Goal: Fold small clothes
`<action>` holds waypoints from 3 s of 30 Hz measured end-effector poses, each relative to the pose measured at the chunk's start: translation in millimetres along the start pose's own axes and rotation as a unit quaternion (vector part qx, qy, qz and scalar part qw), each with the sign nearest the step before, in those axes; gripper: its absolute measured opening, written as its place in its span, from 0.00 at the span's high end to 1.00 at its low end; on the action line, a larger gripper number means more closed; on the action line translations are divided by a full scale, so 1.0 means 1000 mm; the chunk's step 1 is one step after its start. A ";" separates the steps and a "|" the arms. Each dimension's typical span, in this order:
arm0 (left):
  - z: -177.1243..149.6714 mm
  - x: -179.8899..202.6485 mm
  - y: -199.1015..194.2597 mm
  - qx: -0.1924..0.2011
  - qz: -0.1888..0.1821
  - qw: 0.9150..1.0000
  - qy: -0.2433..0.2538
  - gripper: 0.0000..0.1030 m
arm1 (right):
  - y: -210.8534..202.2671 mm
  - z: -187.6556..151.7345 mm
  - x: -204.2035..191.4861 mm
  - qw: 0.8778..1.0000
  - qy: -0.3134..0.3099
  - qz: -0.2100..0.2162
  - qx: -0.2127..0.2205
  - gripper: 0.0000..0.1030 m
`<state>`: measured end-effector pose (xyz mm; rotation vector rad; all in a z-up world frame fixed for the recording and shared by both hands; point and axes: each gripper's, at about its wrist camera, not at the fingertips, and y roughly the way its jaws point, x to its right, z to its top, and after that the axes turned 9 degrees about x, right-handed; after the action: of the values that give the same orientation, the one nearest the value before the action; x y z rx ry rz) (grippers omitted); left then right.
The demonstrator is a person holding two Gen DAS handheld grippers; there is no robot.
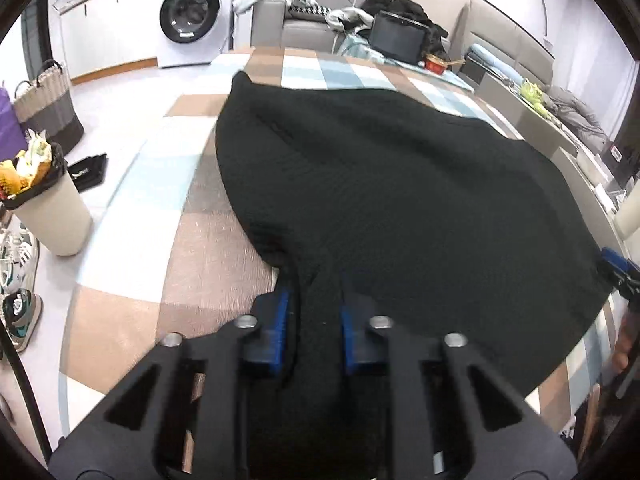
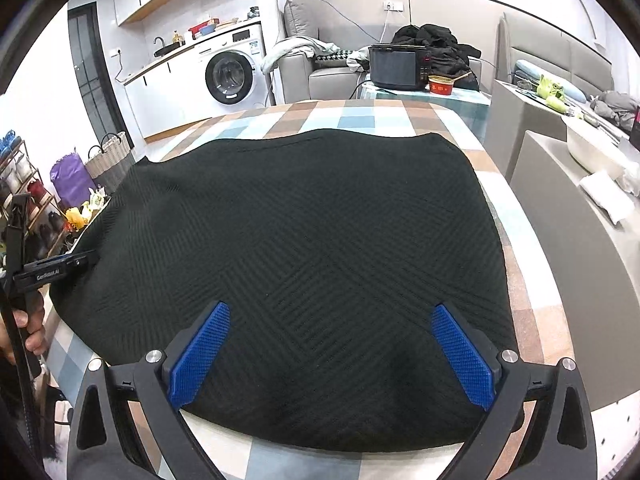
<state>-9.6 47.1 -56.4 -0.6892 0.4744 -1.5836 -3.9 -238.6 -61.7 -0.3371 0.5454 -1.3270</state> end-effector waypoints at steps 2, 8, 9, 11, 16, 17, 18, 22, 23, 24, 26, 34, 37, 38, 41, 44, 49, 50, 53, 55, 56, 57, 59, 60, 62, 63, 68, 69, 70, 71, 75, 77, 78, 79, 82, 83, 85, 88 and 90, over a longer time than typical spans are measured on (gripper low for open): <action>0.002 -0.003 -0.003 0.007 -0.007 1.000 -0.008 0.86 | 0.000 0.000 0.002 1.000 0.003 0.000 0.001 0.00; -0.001 -0.038 -0.018 0.013 -0.028 0.997 -0.071 0.87 | -0.005 -0.001 0.008 1.000 0.012 -0.004 0.005 0.00; -0.001 -0.039 -0.021 0.015 -0.023 0.997 -0.071 0.87 | -0.006 0.000 0.010 1.000 0.015 -0.005 0.006 0.00; 0.004 -0.041 -0.024 0.020 -0.025 0.997 -0.072 0.87 | -0.006 0.000 0.011 1.000 0.020 -0.004 0.007 0.00; 0.026 -0.013 -0.046 0.054 -0.042 0.997 -0.036 0.88 | -0.008 0.002 0.010 1.000 0.020 0.000 0.009 0.00; 0.034 -0.002 -0.050 0.061 -0.051 0.997 -0.026 0.88 | -0.008 0.002 0.010 1.000 0.021 0.001 0.009 0.00; 0.041 0.010 -0.053 0.067 -0.060 0.996 -0.013 0.88 | -0.008 0.002 0.010 1.000 0.020 0.002 0.009 0.00; 0.064 0.072 -0.051 0.078 -0.112 0.990 0.041 0.88 | -0.007 0.001 0.009 1.000 0.020 0.004 0.008 0.00; 0.067 0.091 -0.048 0.075 -0.129 0.987 0.056 0.88 | -0.007 0.000 0.009 1.000 0.021 0.004 0.007 0.00; 0.068 0.108 -0.045 0.073 -0.142 0.985 0.069 0.88 | -0.007 0.000 0.010 1.000 0.023 0.004 0.006 0.00; 0.069 0.145 -0.034 0.059 -0.170 0.979 0.092 0.88 | -0.007 0.000 0.012 1.000 0.027 0.005 0.006 0.00; 0.031 0.202 -0.014 -0.052 -0.283 0.955 0.068 0.45 | -0.012 0.001 0.019 0.999 0.040 0.001 0.006 0.00; 0.029 0.176 -0.035 -0.015 -0.268 0.961 0.063 0.37 | -0.016 0.001 0.020 0.999 0.046 0.016 0.009 0.00; 0.028 0.169 -0.039 -0.008 -0.262 0.963 0.064 0.35 | -0.016 0.001 0.020 0.998 0.050 0.021 0.011 0.00; 0.028 0.143 -0.046 0.020 -0.220 0.973 0.067 0.28 | -0.014 0.003 0.019 0.997 0.067 0.046 0.007 0.00; 0.019 0.123 -0.037 0.013 -0.180 0.981 0.069 0.28 | -0.012 0.004 0.014 0.993 0.086 0.081 0.002 0.01; -0.002 0.132 -0.018 -0.013 -0.165 0.981 0.099 0.28 | -0.010 0.009 0.002 0.990 0.086 0.110 -0.007 0.05; -0.008 0.138 -0.015 -0.017 -0.165 0.979 0.115 0.28 | -0.009 0.009 -0.001 0.991 0.083 0.109 -0.010 0.10; -0.021 0.151 -0.011 -0.022 -0.158 0.976 0.150 0.27 | -0.001 0.006 -0.011 0.989 0.071 0.126 -0.036 0.28; -0.029 0.154 -0.011 -0.028 -0.156 0.973 0.169 0.27 | 0.012 0.000 -0.018 0.984 0.069 0.149 -0.071 0.42; -0.032 0.156 -0.013 -0.028 -0.157 0.972 0.174 0.27 | 0.017 -0.002 -0.019 0.981 0.073 0.158 -0.085 0.55; -0.035 0.155 -0.014 -0.028 -0.159 0.970 0.180 0.27 | 0.023 -0.006 -0.021 0.978 0.077 0.164 -0.100 0.61; -0.039 0.154 -0.018 -0.029 -0.166 0.968 0.185 0.27 | 0.028 -0.009 -0.022 0.978 0.078 0.163 -0.109 0.78; -0.041 0.154 -0.020 -0.029 -0.168 0.967 0.187 0.27 | 0.027 -0.009 -0.022 0.978 0.076 0.162 -0.103 0.87; -0.039 0.150 -0.025 -0.023 -0.173 0.967 0.188 0.27 | 0.010 -0.003 -0.022 0.977 0.075 0.184 -0.071 0.95; -0.034 0.145 -0.028 -0.016 -0.179 0.968 0.174 0.27 | 0.002 0.000 -0.024 0.981 0.063 0.177 -0.058 0.95; -0.014 0.123 -0.029 0.001 -0.172 0.977 0.122 0.27 | 0.006 -0.013 -0.018 0.990 0.024 0.107 -0.094 0.92; -0.013 0.121 -0.027 0.001 -0.166 0.979 0.120 0.27 | 0.011 -0.017 -0.017 0.989 0.021 0.094 -0.108 0.91; -0.012 0.120 -0.025 0.000 -0.163 0.979 0.120 0.27 | 0.010 -0.018 -0.015 0.989 0.026 0.102 -0.106 0.85; -0.012 0.120 -0.022 -0.004 -0.162 0.980 0.119 0.27 | 0.007 -0.016 -0.013 0.989 0.031 0.108 -0.097 0.70; -0.020 0.132 -0.013 -0.019 -0.165 0.977 0.136 0.27 | -0.006 0.005 -0.017 0.995 0.012 0.094 -0.038 0.48; -0.027 0.142 -0.007 -0.028 -0.158 0.974 0.158 0.27 | -0.001 0.017 -0.023 0.995 -0.007 0.097 -0.030 0.47; -0.030 0.145 -0.005 -0.032 -0.152 0.973 0.171 0.27 | 0.005 0.025 -0.031 0.994 -0.021 0.099 -0.027 0.45; -0.032 0.148 -0.004 -0.033 -0.149 0.972 0.178 0.27 | 0.014 0.031 -0.038 0.994 -0.032 0.097 -0.031 0.40; -0.031 0.146 -0.004 -0.033 -0.157 0.971 0.180 0.27 | 0.042 0.045 -0.065 0.991 -0.072 0.108 -0.044 0.37; -0.031 0.145 -0.004 -0.034 -0.159 0.971 0.178 0.27 | 0.049 0.050 -0.069 0.989 -0.078 0.114 -0.049 0.37; -0.027 0.138 -0.004 -0.032 -0.161 0.972 0.167 0.27 | 0.074 0.058 -0.085 0.986 -0.095 0.120 -0.066 0.37; -0.024 0.128 -0.002 -0.031 -0.157 0.975 0.153 0.27 | 0.108 0.066 -0.099 0.982 -0.116 0.120 -0.090 0.37; -0.021 0.122 -0.001 -0.030 -0.152 0.977 0.143 0.27 | 0.125 0.069 -0.103 0.980 -0.116 0.121 -0.106 0.62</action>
<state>-29.7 -74.6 -52.2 -0.6013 0.6550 -1.9790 122.3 -115.8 -52.0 -0.5748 0.5149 -0.9807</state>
